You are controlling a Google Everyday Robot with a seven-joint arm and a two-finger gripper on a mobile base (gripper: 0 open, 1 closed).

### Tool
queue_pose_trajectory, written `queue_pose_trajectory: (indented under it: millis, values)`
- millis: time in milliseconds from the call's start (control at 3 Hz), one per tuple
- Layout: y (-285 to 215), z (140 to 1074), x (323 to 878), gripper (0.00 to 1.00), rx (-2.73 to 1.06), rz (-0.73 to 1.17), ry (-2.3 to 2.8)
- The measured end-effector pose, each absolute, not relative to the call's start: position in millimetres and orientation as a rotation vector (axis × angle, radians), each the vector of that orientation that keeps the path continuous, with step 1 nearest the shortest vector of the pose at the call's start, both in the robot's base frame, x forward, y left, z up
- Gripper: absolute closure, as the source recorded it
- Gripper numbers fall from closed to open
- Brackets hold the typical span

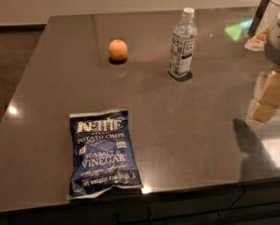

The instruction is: Move blue chip bag near orange

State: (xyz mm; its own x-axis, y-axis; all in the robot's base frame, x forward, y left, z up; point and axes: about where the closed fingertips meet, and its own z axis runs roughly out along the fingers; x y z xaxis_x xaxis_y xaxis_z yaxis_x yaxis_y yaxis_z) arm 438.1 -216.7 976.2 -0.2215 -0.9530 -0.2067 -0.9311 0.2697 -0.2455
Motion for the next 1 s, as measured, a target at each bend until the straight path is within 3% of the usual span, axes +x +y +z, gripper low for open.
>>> queue_pose_trajectory:
  millis: [667,1000]
  values:
    - [-214.7,977.1,441.8,0.00,-1.726,-0.084,2.237]
    - [-192.3,974.5,445.8,0.00,-1.733,0.032,2.205]
